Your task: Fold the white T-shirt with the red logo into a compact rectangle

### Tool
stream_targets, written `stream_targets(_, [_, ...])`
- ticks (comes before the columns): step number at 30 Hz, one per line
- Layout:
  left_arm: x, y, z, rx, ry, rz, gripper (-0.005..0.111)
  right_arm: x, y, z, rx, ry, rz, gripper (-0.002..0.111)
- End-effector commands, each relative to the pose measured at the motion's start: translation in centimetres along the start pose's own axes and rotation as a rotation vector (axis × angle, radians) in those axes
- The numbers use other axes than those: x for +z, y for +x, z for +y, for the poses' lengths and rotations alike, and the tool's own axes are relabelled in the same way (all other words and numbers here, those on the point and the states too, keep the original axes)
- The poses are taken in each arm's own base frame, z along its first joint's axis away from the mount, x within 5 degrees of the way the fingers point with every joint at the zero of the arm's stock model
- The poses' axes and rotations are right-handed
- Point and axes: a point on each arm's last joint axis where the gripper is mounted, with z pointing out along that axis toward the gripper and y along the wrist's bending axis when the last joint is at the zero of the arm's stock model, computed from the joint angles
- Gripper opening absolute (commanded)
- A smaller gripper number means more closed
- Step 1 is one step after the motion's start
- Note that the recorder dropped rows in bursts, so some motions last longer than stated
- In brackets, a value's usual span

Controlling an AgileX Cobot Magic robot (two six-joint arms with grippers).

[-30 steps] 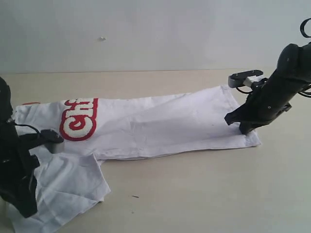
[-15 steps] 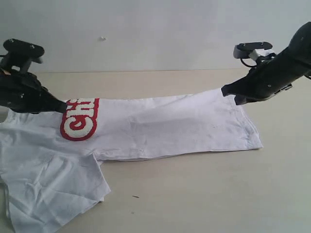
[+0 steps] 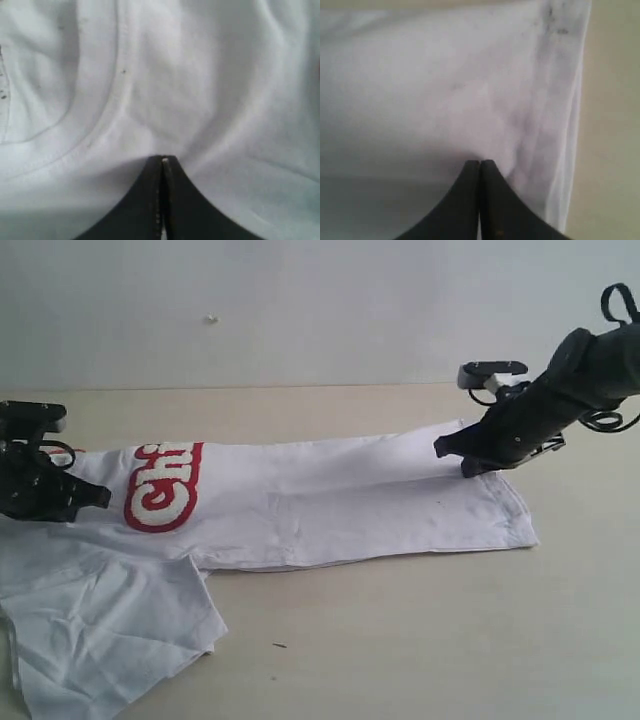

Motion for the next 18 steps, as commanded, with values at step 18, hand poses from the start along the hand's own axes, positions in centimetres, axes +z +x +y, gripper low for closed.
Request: stream_targets(18, [-2.3, -4.6, -3.1, 0.08, -0.018, -0.292, 0.0, -3.1, -2.7, 1.8, -0.064, 0.095, -0.148, 0.0])
